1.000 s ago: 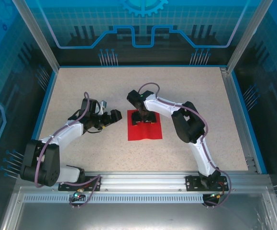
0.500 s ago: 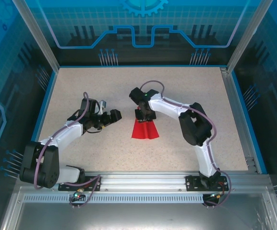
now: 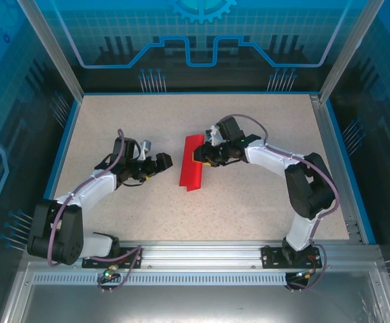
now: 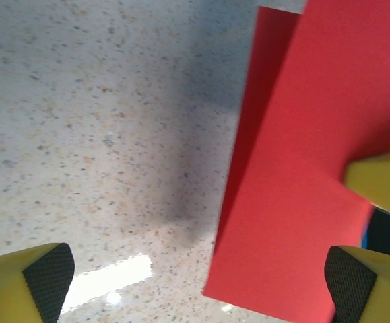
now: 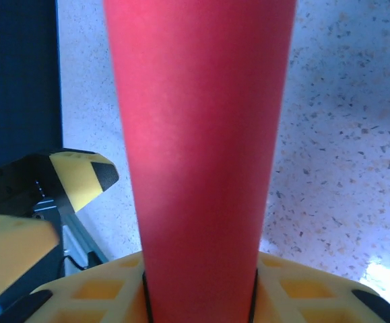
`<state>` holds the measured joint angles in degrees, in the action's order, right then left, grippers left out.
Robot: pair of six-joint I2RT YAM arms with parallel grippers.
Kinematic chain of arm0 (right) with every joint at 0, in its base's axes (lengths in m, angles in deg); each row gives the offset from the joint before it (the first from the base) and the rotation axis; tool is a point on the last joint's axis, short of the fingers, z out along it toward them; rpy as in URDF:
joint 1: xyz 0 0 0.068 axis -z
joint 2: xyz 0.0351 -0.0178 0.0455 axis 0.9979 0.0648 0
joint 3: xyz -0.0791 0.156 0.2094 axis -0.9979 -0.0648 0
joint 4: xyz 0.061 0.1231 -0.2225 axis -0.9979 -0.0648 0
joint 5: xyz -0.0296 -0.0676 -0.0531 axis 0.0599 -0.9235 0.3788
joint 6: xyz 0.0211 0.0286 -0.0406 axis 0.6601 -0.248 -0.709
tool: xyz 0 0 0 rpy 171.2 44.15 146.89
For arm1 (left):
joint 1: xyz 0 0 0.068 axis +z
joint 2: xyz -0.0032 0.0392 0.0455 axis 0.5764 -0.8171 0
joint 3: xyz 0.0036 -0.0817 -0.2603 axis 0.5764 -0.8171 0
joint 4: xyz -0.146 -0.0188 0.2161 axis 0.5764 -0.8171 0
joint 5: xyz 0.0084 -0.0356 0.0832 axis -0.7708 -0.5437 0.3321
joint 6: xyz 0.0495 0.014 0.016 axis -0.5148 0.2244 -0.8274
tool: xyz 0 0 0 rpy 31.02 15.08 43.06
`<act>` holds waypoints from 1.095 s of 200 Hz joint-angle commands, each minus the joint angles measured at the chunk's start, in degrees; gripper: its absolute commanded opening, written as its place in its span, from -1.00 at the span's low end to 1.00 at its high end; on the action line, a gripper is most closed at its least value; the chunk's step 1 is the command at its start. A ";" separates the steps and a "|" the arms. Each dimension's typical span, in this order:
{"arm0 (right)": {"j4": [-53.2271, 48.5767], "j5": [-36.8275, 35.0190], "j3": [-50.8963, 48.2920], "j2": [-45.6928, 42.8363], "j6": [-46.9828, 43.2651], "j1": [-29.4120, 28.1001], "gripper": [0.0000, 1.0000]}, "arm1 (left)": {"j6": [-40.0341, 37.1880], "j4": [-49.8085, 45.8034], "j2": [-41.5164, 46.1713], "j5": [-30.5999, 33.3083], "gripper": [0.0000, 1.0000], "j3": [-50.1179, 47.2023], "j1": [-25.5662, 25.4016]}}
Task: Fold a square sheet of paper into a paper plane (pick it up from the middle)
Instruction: Fold the square sheet of paper in half at the center of the table.
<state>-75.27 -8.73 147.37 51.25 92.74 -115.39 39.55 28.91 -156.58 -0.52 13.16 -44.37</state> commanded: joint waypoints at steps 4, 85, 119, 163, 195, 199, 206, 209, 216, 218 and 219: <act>5.27 6.99 -2.69 4.20 0.88 1.83 -0.21 | 1.10 2.82 -2.37 -7.49 0.97 2.57 -0.23; -7.76 -4.83 -1.46 3.73 -6.38 3.16 0.26 | 1.16 3.91 -10.28 -9.16 0.97 5.56 -6.81; -7.78 -6.31 -4.31 0.42 -6.40 4.92 0.42 | 2.26 4.51 -14.28 -8.50 0.93 8.10 -9.04; -5.57 -4.71 -7.79 -1.14 -5.92 5.98 0.44 | 2.97 5.29 -18.71 -9.16 0.80 10.84 -11.56; -3.76 -4.20 -8.84 -0.39 -4.86 5.90 0.44 | 3.63 6.91 -22.08 -12.26 0.57 12.87 -13.55; -3.52 -4.11 -8.92 -0.32 -4.70 5.98 0.44 | 3.73 7.13 -22.39 -12.66 0.54 13.05 -13.73; -3.22 -4.07 -9.09 -0.30 -4.48 5.91 0.44 | 3.96 7.42 -23.05 -13.22 0.48 13.25 -13.91; -3.12 -4.18 -9.15 -0.36 -4.39 5.96 0.44 | 4.07 7.56 -23.17 -13.57 0.47 13.32 -13.94; -2.90 -4.27 -9.27 -0.40 -4.24 5.91 0.44 | 4.17 7.78 -23.48 -13.75 0.44 13.27 -13.90; -2.85 -4.28 -9.34 -0.45 -4.25 5.90 0.44 | 4.19 7.79 -23.56 -13.72 0.44 13.26 -13.87; -2.80 -4.33 -9.40 -0.46 -4.18 5.90 0.44 | 4.18 7.83 -23.64 -13.74 0.44 13.30 -13.91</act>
<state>-79.64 -14.04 139.00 51.14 87.58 -109.86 43.26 35.01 -178.65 -10.55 24.72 -57.75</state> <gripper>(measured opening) 0.720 0.735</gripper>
